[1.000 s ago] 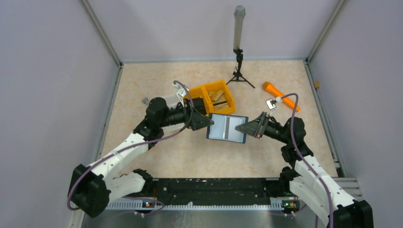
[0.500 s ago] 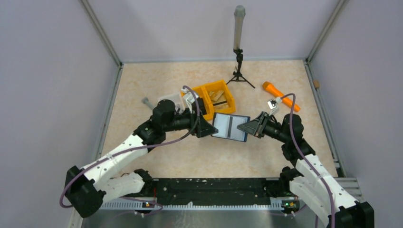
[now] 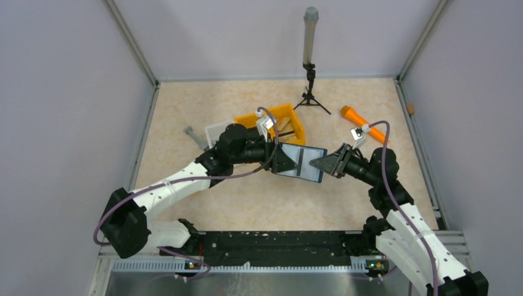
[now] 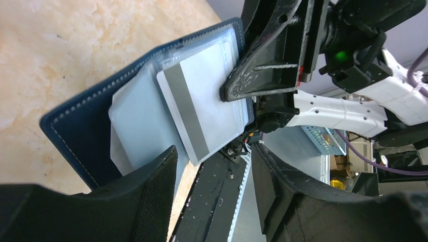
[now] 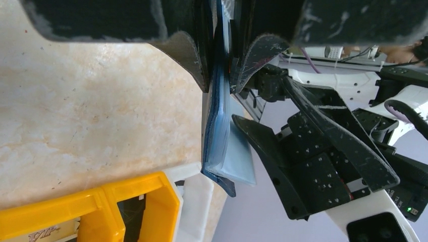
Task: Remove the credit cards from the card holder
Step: Remove the credit card from the card holder.
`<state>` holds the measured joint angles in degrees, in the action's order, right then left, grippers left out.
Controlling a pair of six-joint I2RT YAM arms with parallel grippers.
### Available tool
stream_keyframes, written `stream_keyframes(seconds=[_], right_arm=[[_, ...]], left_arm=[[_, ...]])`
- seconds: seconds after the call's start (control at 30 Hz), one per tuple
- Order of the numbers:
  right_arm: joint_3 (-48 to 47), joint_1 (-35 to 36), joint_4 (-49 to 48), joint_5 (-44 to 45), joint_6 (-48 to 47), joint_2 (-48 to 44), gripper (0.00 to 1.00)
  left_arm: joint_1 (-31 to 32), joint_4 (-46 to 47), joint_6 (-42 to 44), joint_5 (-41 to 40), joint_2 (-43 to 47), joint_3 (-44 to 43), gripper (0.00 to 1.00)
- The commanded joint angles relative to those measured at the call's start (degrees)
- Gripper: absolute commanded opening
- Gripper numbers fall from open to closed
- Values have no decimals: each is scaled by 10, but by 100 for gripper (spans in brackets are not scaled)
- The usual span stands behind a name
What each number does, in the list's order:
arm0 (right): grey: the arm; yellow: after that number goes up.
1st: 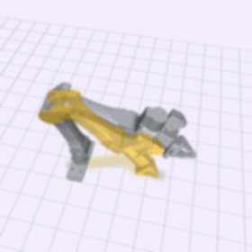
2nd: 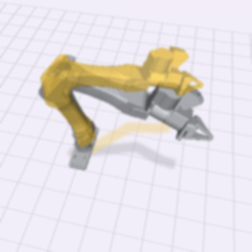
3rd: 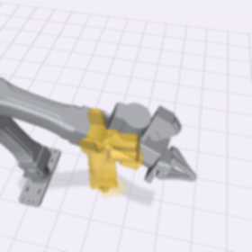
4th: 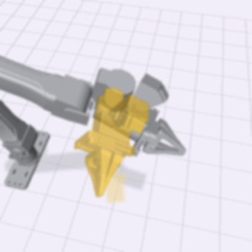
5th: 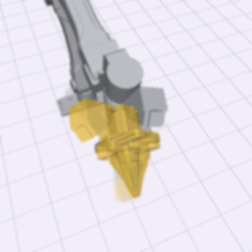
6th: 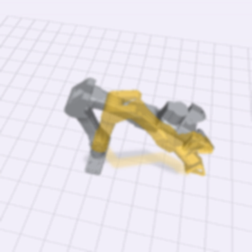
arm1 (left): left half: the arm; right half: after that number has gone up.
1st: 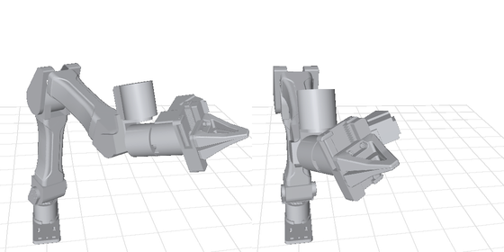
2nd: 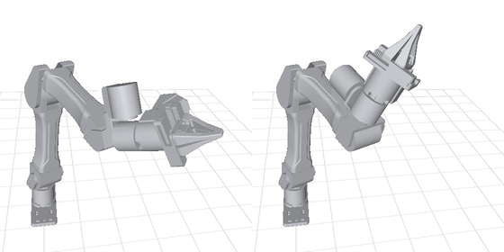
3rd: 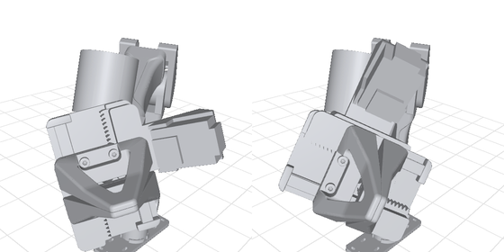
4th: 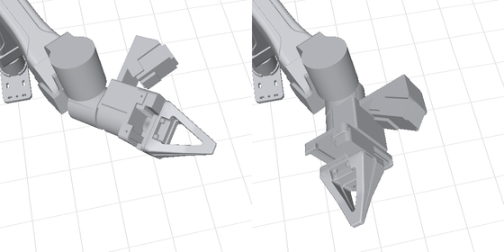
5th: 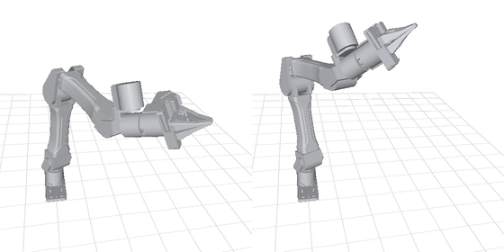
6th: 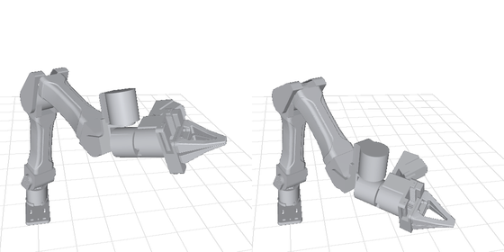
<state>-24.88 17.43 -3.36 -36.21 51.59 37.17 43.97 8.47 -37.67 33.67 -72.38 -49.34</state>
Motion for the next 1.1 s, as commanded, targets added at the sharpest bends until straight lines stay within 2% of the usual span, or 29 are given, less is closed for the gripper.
stream_keyframes(seconds=[0.0, 0.27, 0.47, 0.6, 0.67, 0.87, 1.07], right_arm=[[-35, -2, -26, -16, 5, -2, 0], [-27, -3, -69, -44, 36, 7, 0], [-20, -2, -117, -73, 66, 24, 0], [-20, -2, -120, -69, 66, 28, 0], [-20, -2, -126, -70, 68, 31, 0], [-11, -2, -158, -78, 90, 36, 0], [-2, -2, -193, -93, 118, 36, 0]], left_arm=[[-23, 102, -39, 36, -3, 0, 58], [-57, 163, -78, 95, 1, 21, 57], [-79, 231, -126, 132, -6, 47, 46], [-78, 204, -129, 145, -15, 38, 40], [-77, 171, -119, 142, -22, 30, 40], [-59, 173, -123, 130, -47, 27, 42], [-56, 293, -194, 160, -73, 43, 37]])
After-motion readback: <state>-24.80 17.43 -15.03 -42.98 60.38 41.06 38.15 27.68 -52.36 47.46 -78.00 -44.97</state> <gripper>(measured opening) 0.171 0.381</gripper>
